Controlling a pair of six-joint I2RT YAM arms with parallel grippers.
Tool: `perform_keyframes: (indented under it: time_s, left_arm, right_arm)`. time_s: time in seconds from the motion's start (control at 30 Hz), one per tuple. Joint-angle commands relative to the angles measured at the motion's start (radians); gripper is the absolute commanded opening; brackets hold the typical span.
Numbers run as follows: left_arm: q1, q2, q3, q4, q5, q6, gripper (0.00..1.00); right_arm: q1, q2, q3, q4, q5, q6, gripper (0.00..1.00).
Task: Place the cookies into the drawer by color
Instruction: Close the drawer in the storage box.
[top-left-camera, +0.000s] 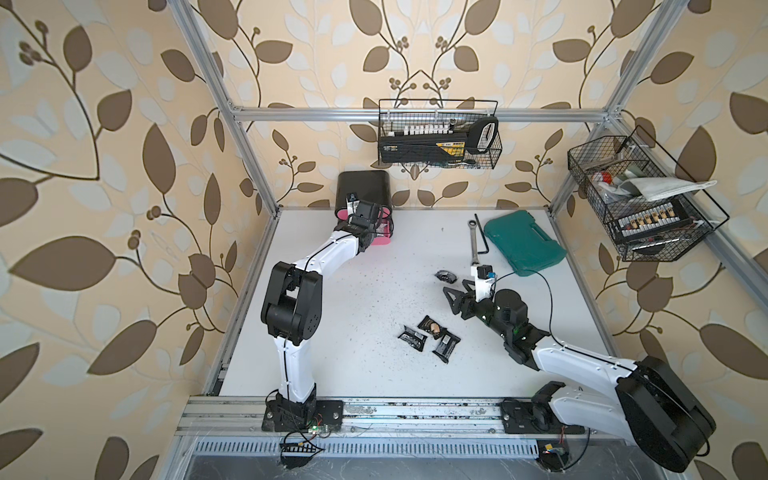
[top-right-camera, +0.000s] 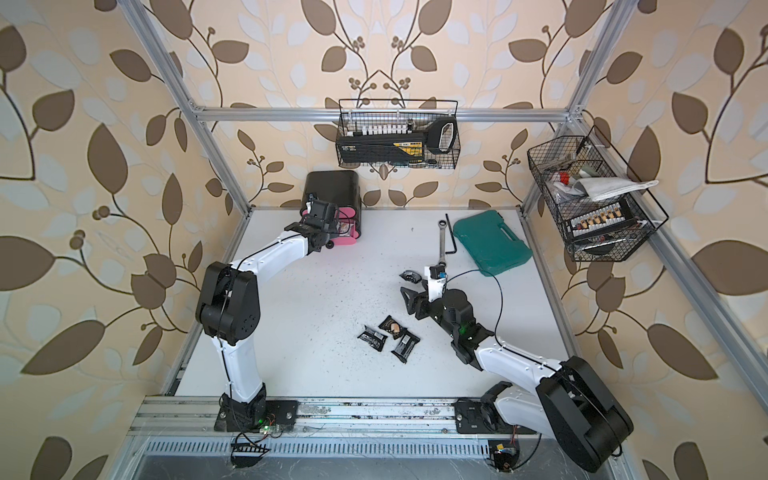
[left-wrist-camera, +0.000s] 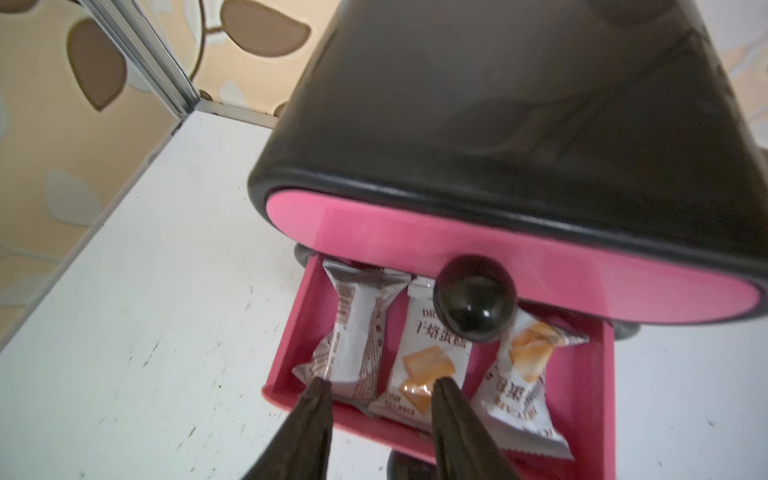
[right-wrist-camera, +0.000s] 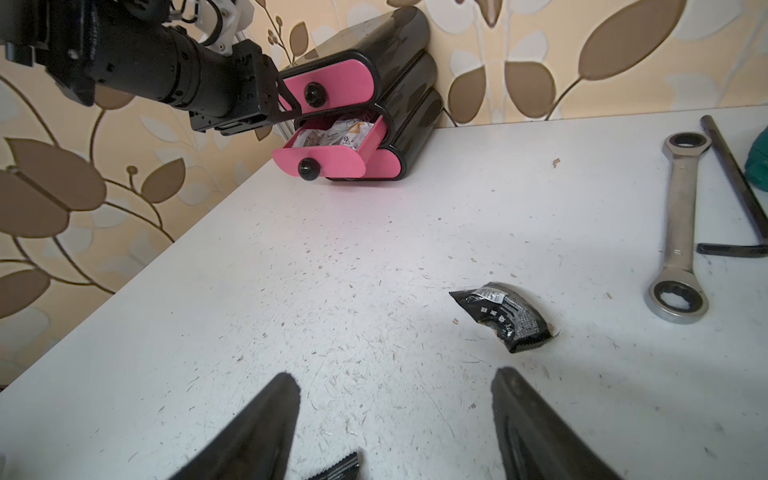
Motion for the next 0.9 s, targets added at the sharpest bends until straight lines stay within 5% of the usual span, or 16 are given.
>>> perform_keyframes:
  time_s: [0.0, 0.2, 0.3, 0.87]
  left_arm:
    - [-0.003, -0.183, -0.063, -0.001, 0.118, -0.069, 0.40]
    - [-0.002, -0.321, -0.188, -0.134, 0.316, -0.203, 0.30]
    - [0.006, -0.336, -0.254, -0.128, 0.319, -0.212, 0.00]
    - [0.151, -0.051, -0.199, 0.038, 0.352, -0.184, 0.00]
  right_arm:
    - [0.004, 0.003, 0.031, -0.014, 0.017, -0.009, 0.75]
    - [0.004, 0.009, 0.033, -0.015, 0.020, -0.006, 0.75]
    - [0.004, 0.014, 0.035, -0.015, 0.017, -0.001, 0.75]
    - [0.004, 0.021, 0.040, -0.020, 0.021, 0.000, 0.75]
